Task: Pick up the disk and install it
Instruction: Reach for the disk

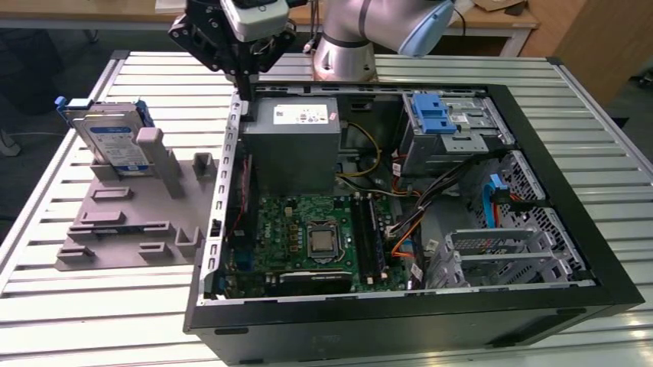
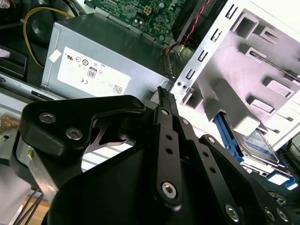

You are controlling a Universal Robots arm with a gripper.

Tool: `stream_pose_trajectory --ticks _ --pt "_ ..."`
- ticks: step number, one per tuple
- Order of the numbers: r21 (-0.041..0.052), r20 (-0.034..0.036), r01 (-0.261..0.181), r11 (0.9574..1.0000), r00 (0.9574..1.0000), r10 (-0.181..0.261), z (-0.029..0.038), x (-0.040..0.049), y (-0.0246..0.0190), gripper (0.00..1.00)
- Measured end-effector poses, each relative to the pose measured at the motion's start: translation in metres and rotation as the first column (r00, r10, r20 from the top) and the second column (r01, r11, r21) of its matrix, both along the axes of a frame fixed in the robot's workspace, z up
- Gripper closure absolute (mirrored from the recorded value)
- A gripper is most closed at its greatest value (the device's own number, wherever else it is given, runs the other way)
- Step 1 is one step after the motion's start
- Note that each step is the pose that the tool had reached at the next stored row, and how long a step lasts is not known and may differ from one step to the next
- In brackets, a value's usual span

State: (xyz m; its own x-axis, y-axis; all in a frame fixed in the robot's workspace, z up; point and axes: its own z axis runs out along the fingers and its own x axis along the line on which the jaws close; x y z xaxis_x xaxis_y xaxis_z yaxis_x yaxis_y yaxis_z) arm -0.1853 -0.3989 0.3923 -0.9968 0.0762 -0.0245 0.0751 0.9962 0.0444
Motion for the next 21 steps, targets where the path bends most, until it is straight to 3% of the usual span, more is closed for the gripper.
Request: stream_pose_trajectory --ticks 21 --pt "0.0 0.0 0.0 1.0 1.0 0.0 -0.0001 -0.0058 0.0 0.89"
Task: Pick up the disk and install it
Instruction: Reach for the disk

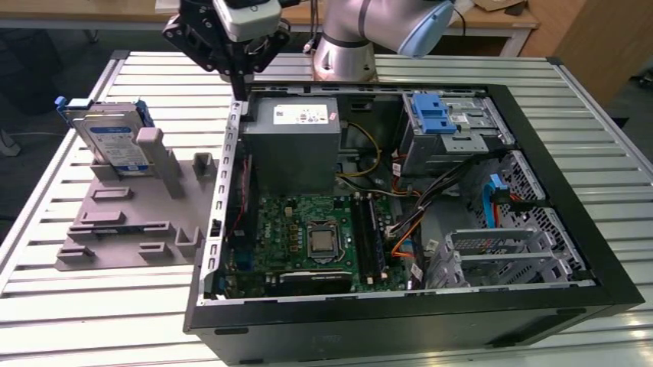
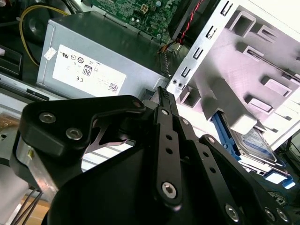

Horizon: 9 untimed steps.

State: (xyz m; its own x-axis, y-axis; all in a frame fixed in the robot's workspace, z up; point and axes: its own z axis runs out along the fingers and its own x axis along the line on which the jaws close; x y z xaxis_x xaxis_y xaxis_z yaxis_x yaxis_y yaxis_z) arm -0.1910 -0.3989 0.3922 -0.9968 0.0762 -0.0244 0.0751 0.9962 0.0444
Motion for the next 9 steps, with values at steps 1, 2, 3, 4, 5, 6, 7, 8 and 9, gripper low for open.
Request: stream_pose_trajectory --ticks 1,2,3,4,5,6,7,8,9 --pt "0.0 0.0 0.0 1.0 1.0 0.0 0.0 -0.0003 0.0 0.89" --pt "0.0 0.0 0.0 1.0 1.0 0.0 0.0 -0.0006 0.0 0.89" --pt "0.0 0.0 0.0 1.0 1.0 0.0 0.0 -0.0008 0.0 0.89" --pt "0.0 0.0 0.0 1.0 1.0 0.0 0.0 -0.0011 0.0 0.89" --pt "0.0 0.0 0.0 1.0 1.0 0.0 0.0 -0.0014 0.0 0.89" --pt "0.0 0.0 0.0 1.0 1.0 0.0 0.0 -0.0017 0.0 0.89" --pt "0.0 0.0 0.0 1.0 1.0 0.0 0.0 -0.002 0.0 0.89" --pt "0.0 0.0 0.0 1.0 1.0 0.0 -0.0001 -0.0023 0.0 0.89" --pt "0.0 0.0 0.0 1.0 1.0 0.0 -0.0001 -0.0027 0.0 0.89"
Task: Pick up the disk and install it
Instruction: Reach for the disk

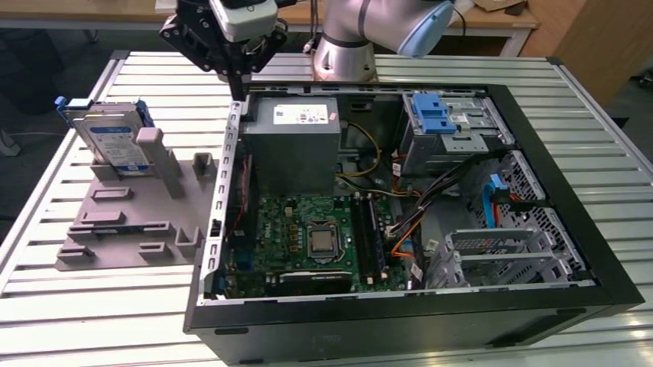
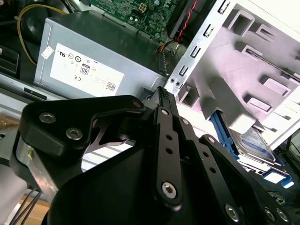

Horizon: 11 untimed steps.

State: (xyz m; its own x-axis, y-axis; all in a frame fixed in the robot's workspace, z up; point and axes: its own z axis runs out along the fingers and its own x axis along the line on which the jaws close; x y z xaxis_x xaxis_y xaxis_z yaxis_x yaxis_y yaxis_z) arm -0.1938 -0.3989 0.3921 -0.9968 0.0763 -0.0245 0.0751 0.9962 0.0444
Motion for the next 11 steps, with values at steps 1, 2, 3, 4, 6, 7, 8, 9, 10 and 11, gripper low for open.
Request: stream_pose_trajectory --ticks 1,2,3,4,6,7,8,9,10,11 --pt "0.0 0.0 0.0 1.0 1.0 0.0 0.0 -0.0003 0.0 0.89" --pt "-0.0001 0.0 0.0 1.0 1.0 0.0 0.0 -0.0006 0.0 0.89" --pt "-0.0001 0.0 0.0 1.0 1.0 0.0 0.0 -0.0009 0.0 0.89" --pt "-0.0001 0.0 0.0 1.0 1.0 0.0 0.0 -0.0011 0.0 0.89" --pt "0.0 0.0 0.0 1.0 1.0 0.0 0.0 -0.0018 0.0 0.89" --pt "0.0 0.0 0.0 1.0 1.0 0.0 -0.0001 -0.0021 0.0 0.89" --pt "0.0 0.0 0.0 1.0 1.0 0.0 0.0 -0.0024 0.0 0.89" --pt "0.0 0.0 0.0 1.0 1.0 0.0 0.0 -0.0027 0.0 0.89" --pt "0.0 0.0 0.0 1.0 1.0 0.0 0.0 -0.0031 0.0 0.89" --pt "0.0 0.0 0.0 1.0 1.0 0.0 -0.0001 -0.0035 0.0 0.89"
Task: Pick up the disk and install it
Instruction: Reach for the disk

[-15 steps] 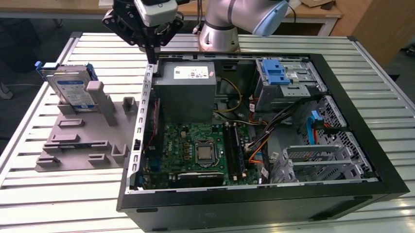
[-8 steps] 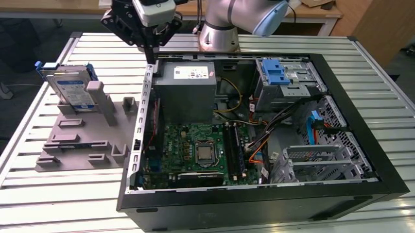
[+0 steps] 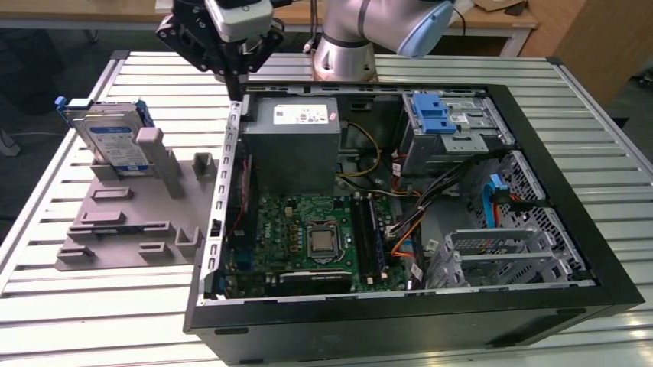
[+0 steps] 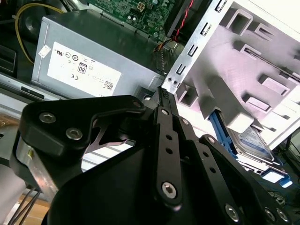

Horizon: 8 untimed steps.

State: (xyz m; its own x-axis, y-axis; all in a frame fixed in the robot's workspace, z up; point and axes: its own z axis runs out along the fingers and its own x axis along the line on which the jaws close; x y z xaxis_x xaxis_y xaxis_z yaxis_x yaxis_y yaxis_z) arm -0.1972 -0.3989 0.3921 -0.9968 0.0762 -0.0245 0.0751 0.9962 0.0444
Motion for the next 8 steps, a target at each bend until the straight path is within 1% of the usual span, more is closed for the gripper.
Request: stream_pose_trajectory --ticks 8 --pt "0.0 0.0 0.0 1.0 1.0 0.0 0.0 -0.0032 0.0 0.89"
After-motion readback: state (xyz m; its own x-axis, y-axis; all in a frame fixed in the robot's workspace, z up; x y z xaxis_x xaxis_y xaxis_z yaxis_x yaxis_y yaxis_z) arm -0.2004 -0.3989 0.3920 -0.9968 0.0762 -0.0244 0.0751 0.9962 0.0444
